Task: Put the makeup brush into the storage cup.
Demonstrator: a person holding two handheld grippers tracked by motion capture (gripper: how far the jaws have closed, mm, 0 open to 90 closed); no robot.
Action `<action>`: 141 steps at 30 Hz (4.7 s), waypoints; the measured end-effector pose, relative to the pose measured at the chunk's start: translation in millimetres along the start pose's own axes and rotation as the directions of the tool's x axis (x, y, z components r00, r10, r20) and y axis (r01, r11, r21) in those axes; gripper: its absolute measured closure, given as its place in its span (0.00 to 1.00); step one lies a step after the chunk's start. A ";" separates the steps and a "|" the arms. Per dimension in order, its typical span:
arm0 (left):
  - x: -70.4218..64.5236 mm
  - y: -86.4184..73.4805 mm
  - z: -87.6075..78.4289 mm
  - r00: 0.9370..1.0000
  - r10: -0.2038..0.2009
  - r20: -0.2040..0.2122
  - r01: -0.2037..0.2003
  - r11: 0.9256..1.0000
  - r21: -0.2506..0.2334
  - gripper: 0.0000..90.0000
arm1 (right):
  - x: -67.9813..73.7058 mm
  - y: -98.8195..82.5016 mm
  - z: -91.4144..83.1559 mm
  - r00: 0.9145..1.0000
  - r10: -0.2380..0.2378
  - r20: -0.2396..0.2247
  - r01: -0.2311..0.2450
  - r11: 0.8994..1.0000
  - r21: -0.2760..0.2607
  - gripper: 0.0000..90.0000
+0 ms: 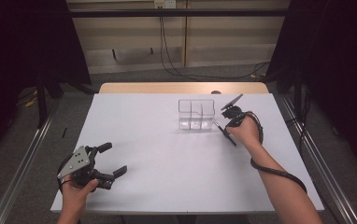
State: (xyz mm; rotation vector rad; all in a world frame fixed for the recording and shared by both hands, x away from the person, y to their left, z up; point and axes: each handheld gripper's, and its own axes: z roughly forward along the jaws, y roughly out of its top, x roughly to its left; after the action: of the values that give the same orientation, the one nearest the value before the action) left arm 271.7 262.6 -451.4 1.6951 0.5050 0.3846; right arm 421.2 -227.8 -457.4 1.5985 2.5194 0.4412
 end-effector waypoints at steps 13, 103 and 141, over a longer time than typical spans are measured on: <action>0.2 0.8 -1.2 1.000 0.003 -0.008 -0.003 1.000 -0.002 0.00 | -5.9 -6.4 -1.0 0.998 0.054 -0.039 -0.055 0.998 -0.038 0.94; 0.1 2.2 -3.7 1.000 0.001 -0.020 -0.001 1.000 -0.014 0.00 | -10.3 -32.8 -36.0 0.954 0.133 -0.270 -0.292 0.626 -0.723 0.94; 0.3 2.0 -4.4 1.000 -0.007 -0.028 0.006 1.000 -0.024 0.00 | -4.0 -33.7 -42.4 0.969 0.089 -0.231 -0.245 0.472 -0.847 0.94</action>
State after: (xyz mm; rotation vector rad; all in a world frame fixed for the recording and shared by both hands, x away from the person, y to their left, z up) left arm 269.9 266.1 -448.6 1.6667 0.5241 0.4087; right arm 382.9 -252.3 -427.8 1.3408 1.6182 1.6203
